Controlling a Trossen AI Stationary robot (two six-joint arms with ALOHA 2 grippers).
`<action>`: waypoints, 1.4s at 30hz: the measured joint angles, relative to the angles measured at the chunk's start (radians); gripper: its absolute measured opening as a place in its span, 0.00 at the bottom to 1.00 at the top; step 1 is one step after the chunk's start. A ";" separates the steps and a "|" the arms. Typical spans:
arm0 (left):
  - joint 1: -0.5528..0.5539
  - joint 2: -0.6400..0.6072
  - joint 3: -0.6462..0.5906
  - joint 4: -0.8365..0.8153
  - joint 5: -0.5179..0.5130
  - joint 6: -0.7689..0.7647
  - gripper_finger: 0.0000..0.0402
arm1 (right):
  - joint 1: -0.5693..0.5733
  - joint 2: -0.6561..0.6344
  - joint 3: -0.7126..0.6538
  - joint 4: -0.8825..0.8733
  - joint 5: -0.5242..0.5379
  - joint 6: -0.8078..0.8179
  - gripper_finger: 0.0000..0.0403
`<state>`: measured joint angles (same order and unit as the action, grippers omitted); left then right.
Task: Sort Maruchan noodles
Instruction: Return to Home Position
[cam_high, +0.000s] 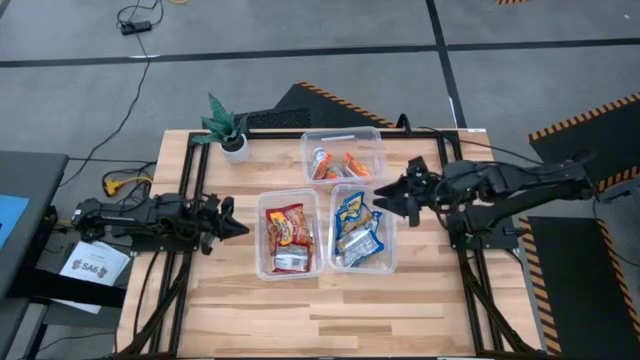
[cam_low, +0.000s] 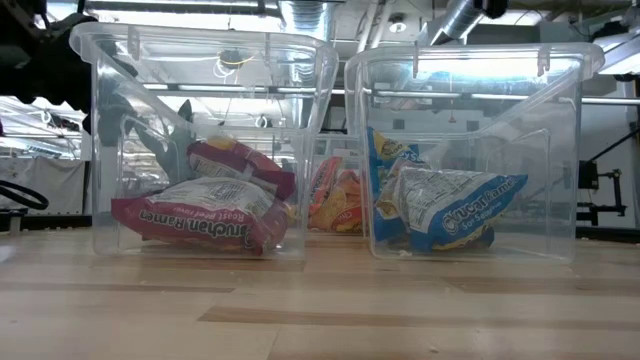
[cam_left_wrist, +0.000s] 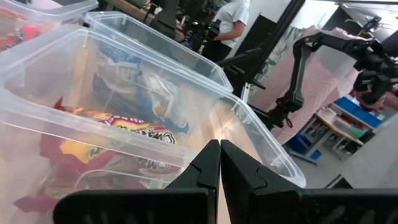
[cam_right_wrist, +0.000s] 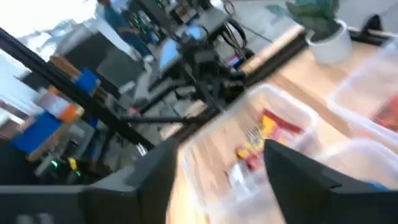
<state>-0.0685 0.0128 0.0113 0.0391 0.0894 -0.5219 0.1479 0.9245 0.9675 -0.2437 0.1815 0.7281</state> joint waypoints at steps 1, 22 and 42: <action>0.000 0.000 0.000 -0.001 -0.005 0.000 0.00 | 0.002 -0.017 0.000 -0.045 0.000 -0.006 0.58; 0.000 0.000 0.000 -0.005 -0.025 -0.002 0.00 | -0.125 -0.592 -0.780 0.638 -0.191 -0.206 0.02; 0.000 0.000 0.000 -0.006 -0.028 -0.002 0.00 | -0.192 -0.921 -0.959 0.355 -0.237 -0.356 0.01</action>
<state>-0.0685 0.0132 0.0113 0.0334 0.0618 -0.5243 -0.0439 0.0032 0.0082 0.1113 -0.0556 0.3724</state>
